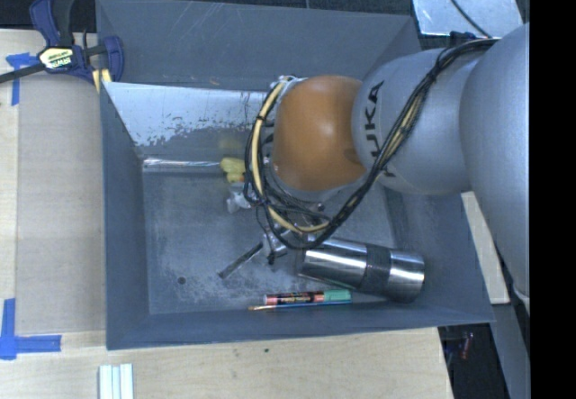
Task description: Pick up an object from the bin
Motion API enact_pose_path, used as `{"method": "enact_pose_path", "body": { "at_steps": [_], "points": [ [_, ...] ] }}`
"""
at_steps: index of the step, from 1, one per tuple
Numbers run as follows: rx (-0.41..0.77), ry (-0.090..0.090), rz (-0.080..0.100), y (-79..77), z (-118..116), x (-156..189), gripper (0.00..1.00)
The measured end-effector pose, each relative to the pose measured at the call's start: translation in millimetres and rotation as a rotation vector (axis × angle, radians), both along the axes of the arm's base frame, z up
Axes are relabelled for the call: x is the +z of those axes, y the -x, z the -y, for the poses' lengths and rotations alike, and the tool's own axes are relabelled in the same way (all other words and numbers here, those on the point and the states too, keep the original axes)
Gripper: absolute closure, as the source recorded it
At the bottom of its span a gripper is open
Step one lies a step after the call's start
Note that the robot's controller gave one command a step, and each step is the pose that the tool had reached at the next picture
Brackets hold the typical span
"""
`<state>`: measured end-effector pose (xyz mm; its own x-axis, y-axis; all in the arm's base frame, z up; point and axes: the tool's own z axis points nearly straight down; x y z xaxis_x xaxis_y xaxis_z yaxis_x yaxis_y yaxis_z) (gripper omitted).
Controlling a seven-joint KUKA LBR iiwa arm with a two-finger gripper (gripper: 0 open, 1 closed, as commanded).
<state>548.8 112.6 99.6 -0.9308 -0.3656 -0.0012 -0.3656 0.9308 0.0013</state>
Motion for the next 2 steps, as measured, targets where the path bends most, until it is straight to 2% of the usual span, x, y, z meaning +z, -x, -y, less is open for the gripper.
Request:
{"method": "enact_pose_path", "body": {
  "at_steps": [1, 2],
  "points": [
    [-0.055, 0.000, 0.015, -5.9, 3.7, -29.2, 0.00],
    [-0.018, -0.002, 0.009, 0.4, 17.4, -27.4, 1.00]
  ]
}}
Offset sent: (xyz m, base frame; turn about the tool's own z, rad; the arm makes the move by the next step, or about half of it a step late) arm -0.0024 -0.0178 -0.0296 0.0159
